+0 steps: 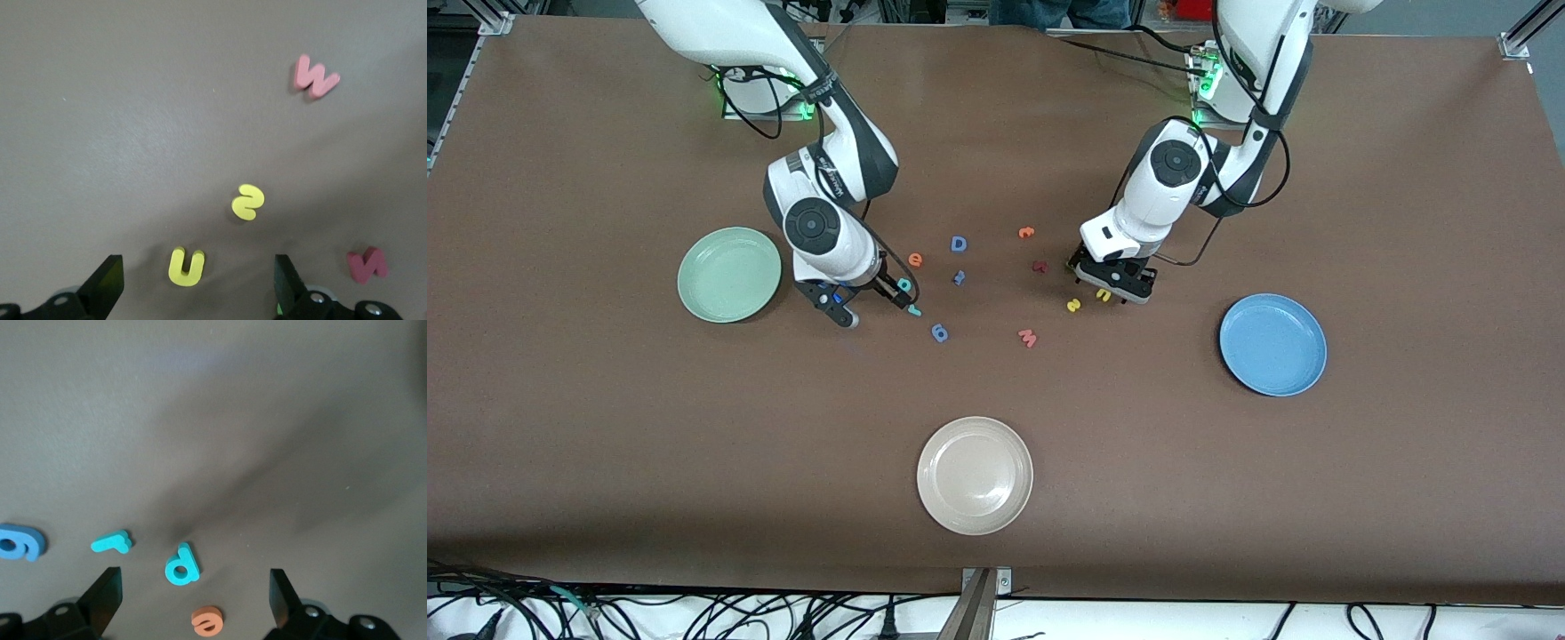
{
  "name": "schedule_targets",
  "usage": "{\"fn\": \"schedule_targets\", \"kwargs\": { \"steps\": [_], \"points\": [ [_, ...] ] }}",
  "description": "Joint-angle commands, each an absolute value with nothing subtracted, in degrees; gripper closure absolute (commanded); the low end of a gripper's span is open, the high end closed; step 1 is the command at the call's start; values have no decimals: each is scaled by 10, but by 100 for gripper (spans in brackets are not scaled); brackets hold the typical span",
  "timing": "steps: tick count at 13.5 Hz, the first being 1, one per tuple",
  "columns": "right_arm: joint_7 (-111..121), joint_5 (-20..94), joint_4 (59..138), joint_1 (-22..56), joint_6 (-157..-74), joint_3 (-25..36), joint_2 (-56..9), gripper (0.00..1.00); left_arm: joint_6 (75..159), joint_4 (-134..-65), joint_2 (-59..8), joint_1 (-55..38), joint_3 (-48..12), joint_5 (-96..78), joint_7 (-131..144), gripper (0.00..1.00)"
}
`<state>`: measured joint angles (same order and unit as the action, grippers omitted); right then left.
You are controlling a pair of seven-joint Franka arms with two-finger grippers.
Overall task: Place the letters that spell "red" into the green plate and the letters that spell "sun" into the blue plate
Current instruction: 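Grasp the yellow u with the left gripper while the right gripper grasps the teal d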
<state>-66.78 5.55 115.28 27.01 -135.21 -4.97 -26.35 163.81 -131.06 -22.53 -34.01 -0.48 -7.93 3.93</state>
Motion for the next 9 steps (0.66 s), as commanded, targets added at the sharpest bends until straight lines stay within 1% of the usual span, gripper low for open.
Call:
{"fn": "schedule_targets", "kwargs": {
  "steps": [1, 5, 8, 9],
  "points": [
    [-672, 65, 1170, 278, -1380, -58, -263, 5, 1642, -1310, -240, -351, 7, -48, 41, 1],
    [-691, 64, 1171, 289, -1426, -59, -294, 5, 1633, -1302, -250, -350, 14, -28, 40, 4],
    [-689, 63, 1171, 295, -1428, -59, -301, 5, 1620, -1289, -254, -351, 15, -28, 40, 6],
    [-687, 62, 1170, 295, -1428, -58, -301, 7, 1620, -1289, -257, -351, 15, -28, 41, 6]
  ]
}}
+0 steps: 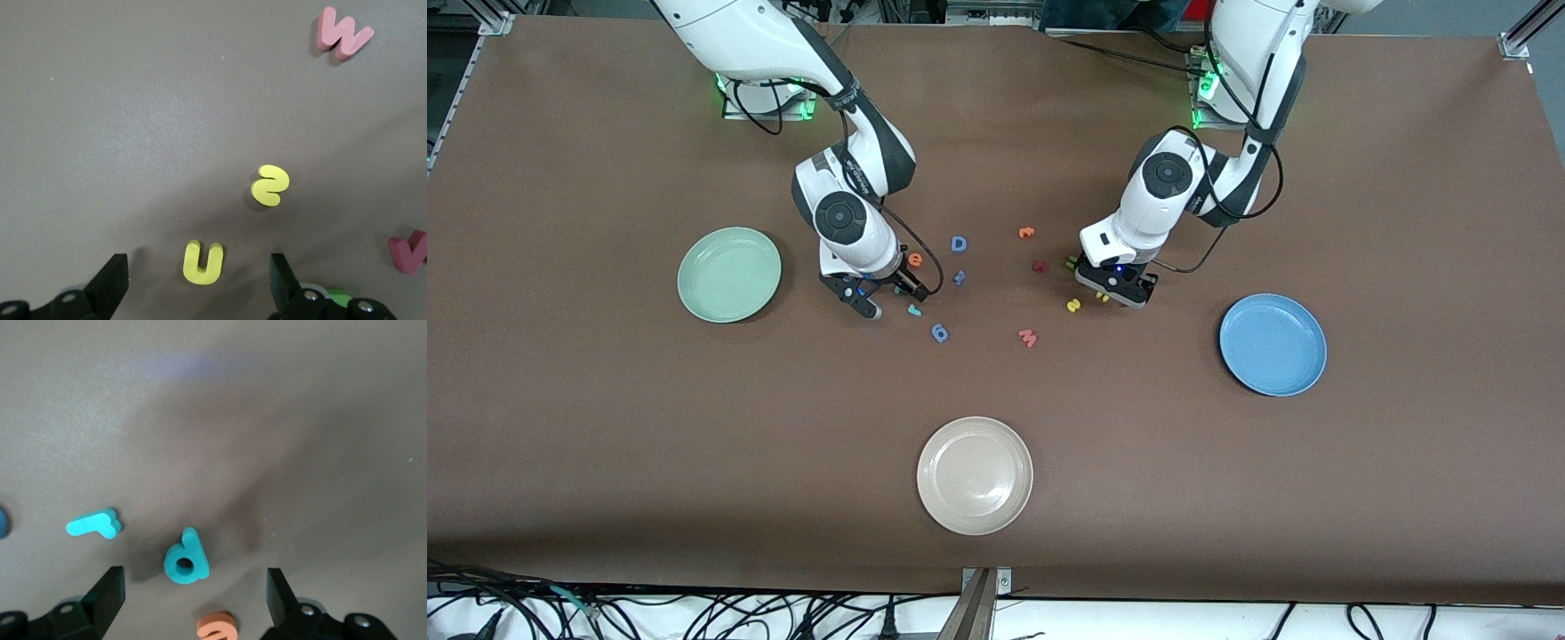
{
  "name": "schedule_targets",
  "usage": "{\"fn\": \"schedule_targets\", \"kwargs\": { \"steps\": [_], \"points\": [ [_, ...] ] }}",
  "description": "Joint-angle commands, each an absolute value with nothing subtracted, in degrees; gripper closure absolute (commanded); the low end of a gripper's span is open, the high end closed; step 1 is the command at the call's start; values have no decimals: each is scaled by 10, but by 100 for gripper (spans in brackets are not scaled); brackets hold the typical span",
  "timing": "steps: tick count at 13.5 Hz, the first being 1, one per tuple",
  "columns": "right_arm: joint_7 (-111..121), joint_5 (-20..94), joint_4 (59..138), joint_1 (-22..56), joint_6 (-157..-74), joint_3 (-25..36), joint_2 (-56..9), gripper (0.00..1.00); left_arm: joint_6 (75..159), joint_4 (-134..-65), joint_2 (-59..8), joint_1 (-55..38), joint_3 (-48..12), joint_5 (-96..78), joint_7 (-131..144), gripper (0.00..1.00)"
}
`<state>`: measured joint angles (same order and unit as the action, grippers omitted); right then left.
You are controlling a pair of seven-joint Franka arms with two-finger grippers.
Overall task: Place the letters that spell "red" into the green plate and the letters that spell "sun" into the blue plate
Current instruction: 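Grasp the yellow u with the left gripper while the right gripper grasps the teal d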
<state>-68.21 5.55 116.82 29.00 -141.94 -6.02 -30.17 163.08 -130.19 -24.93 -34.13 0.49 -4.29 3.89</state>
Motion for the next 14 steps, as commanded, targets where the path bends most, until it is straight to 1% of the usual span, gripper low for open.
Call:
{"fn": "schedule_targets", "kwargs": {
  "steps": [1, 2, 3, 5, 6, 8, 12, 14],
  "points": [
    [-685, 62, 1171, 296, -1427, -59, -301, 9, 1620, -1289, -258, -352, 15, -28, 41, 6],
    [-684, 59, 1171, 296, -1427, -58, -301, 17, 1620, -1288, -260, -352, 15, -28, 41, 6],
    [-684, 56, 1171, 296, -1426, -58, -301, 19, 1620, -1288, -265, -352, 15, -28, 41, 7],
    [-678, 50, 1170, 296, -1424, -56, -298, 19, 1620, -1285, -272, -353, 16, -28, 41, 10],
    [-675, 38, 1169, 296, -1424, -54, -297, 19, 1620, -1282, -273, -353, 16, -28, 41, 13],
    [-674, 29, 1167, 295, -1424, -53, -296, 19, 1620, -1277, -278, -353, 17, -28, 42, 21],
    [-673, 19, 1168, 295, -1423, -51, -294, 19, 1620, -1276, -279, -353, 17, -28, 46, 44],
    [-674, 15, 1167, 295, -1423, -51, -295, 19, 1620, -1276, -280, -353, 17, -27, 54, 50]
  ]
}}
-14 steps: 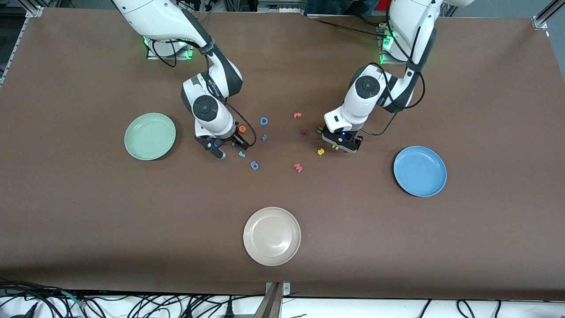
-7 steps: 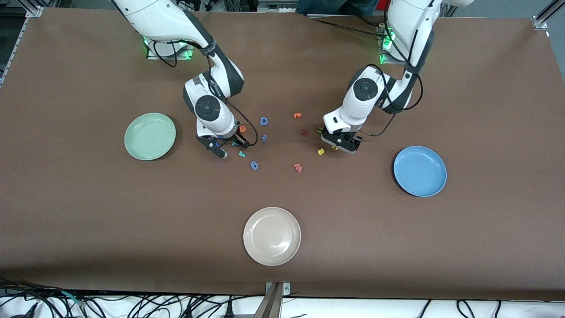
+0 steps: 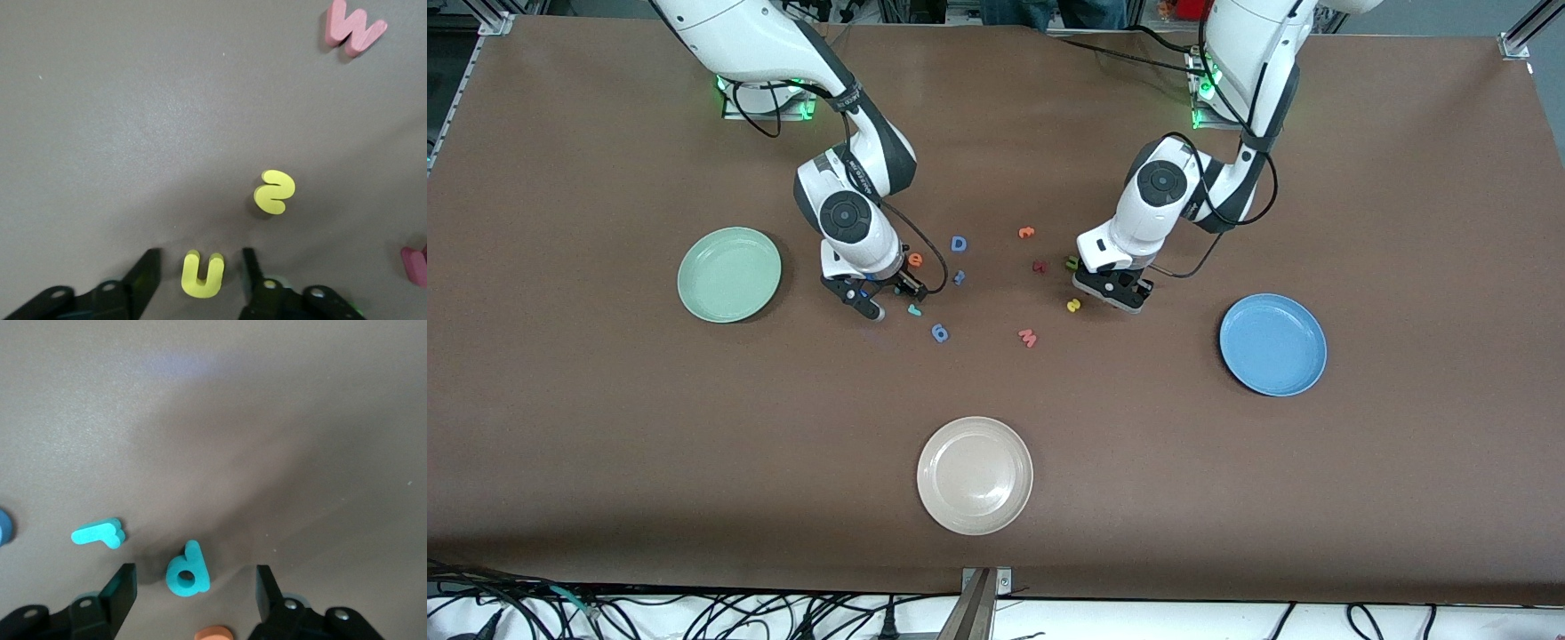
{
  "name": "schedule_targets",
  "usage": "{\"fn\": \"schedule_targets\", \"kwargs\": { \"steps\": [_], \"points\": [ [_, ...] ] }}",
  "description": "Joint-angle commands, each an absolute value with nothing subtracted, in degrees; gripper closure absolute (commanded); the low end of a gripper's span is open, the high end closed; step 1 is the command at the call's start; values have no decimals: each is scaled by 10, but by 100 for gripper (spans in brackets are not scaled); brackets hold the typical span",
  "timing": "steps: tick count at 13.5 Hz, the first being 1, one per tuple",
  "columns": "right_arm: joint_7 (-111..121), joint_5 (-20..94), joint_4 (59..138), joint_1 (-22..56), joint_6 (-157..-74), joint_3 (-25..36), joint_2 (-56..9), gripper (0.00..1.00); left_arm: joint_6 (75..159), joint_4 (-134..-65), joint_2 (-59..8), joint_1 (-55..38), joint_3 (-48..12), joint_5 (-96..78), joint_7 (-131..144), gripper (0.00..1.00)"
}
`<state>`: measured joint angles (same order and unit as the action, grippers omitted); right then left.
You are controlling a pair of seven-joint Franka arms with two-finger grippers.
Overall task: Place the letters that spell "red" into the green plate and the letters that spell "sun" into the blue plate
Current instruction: 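Grasp the yellow u with the left gripper while the right gripper grasps the teal d, then carry the yellow u onto the blue plate and open the left gripper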
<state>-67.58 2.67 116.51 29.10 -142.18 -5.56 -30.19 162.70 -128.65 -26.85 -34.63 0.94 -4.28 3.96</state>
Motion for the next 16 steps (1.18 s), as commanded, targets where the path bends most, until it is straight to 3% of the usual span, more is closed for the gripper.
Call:
{"fn": "schedule_targets", "kwargs": {
  "steps": [1, 5, 11, 12, 16],
  "points": [
    [-673, 14, 1167, 295, -1424, -50, -296, 19, 1620, -1276, -280, -353, 17, -27, 57, 52],
    [-673, 14, 1165, 296, -1424, -47, -296, 19, 1620, -1276, -280, -353, 17, -28, 60, 75],
    [-676, 12, 1165, 295, -1434, -48, -301, 20, 1618, -1270, -282, -351, 23, -28, 70, 81],
    [-677, 12, 1165, 295, -1435, -48, -301, 20, 1586, -1256, -279, -347, 30, -27, 69, 81],
    [-679, 12, 1165, 295, -1437, -48, -309, 25, 1285, -1072, -280, -327, 69, 27, 62, 82]
  ]
}}
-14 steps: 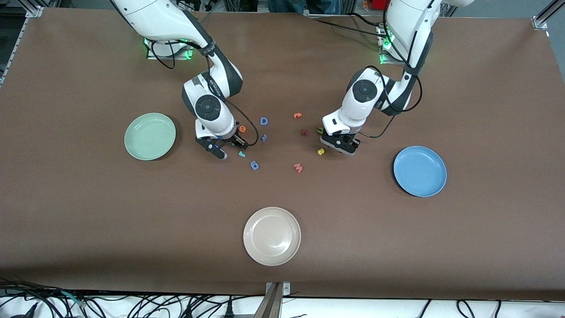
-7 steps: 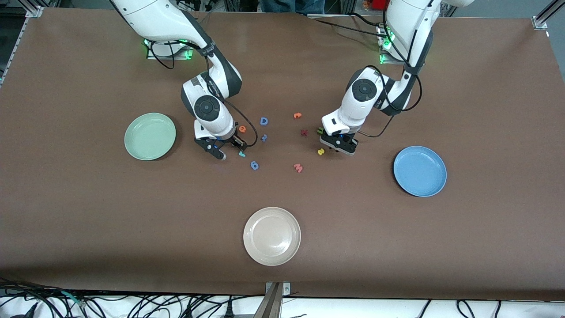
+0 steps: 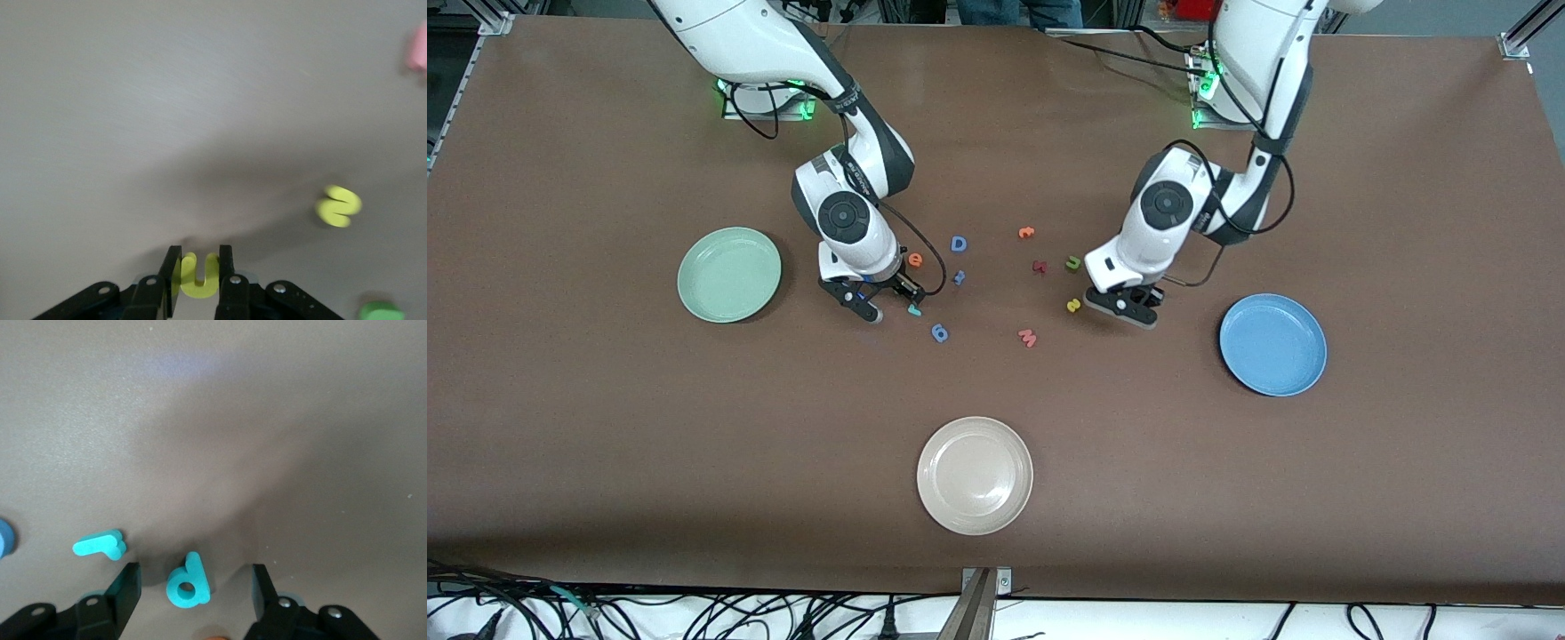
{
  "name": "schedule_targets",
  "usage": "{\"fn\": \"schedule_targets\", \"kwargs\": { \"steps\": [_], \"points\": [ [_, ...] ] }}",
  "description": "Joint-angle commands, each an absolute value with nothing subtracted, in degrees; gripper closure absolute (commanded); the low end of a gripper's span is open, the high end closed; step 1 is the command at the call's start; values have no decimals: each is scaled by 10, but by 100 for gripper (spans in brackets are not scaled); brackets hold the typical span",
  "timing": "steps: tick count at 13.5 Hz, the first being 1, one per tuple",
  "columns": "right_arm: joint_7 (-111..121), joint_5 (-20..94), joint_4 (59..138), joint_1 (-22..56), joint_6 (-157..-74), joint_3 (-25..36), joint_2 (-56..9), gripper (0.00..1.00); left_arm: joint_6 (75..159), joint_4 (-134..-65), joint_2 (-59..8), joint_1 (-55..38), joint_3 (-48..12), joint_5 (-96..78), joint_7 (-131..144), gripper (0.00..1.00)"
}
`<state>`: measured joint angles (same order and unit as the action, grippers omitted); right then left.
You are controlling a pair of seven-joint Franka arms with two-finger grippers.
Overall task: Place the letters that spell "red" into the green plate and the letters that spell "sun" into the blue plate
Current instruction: 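Carry the yellow u onto the blue plate and open the left gripper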
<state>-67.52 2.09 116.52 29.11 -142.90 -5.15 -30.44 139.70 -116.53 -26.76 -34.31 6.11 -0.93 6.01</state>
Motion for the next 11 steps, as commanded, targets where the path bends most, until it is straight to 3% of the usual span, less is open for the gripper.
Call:
{"fn": "schedule_targets", "kwargs": {
  "steps": [1, 4, 7, 11],
  "points": [
    [-679, 12, 1165, 295, -1438, -48, -310, 26, 1256, -1051, -280, -306, 69, 30, 48, 82],
    [-679, 14, 1163, 295, -1440, -48, -310, 27, 1246, -1040, -285, -234, 68, 29, -51, 81],
    [-679, 15, 1164, 294, -1446, -48, -310, 37, 1246, -1030, -300, -161, 68, 29, -153, 81],
    [-679, 15, 1163, 293, -1446, -48, -310, 60, 1246, -1030, -322, -120, 69, 30, -185, 81]
  ]
}}
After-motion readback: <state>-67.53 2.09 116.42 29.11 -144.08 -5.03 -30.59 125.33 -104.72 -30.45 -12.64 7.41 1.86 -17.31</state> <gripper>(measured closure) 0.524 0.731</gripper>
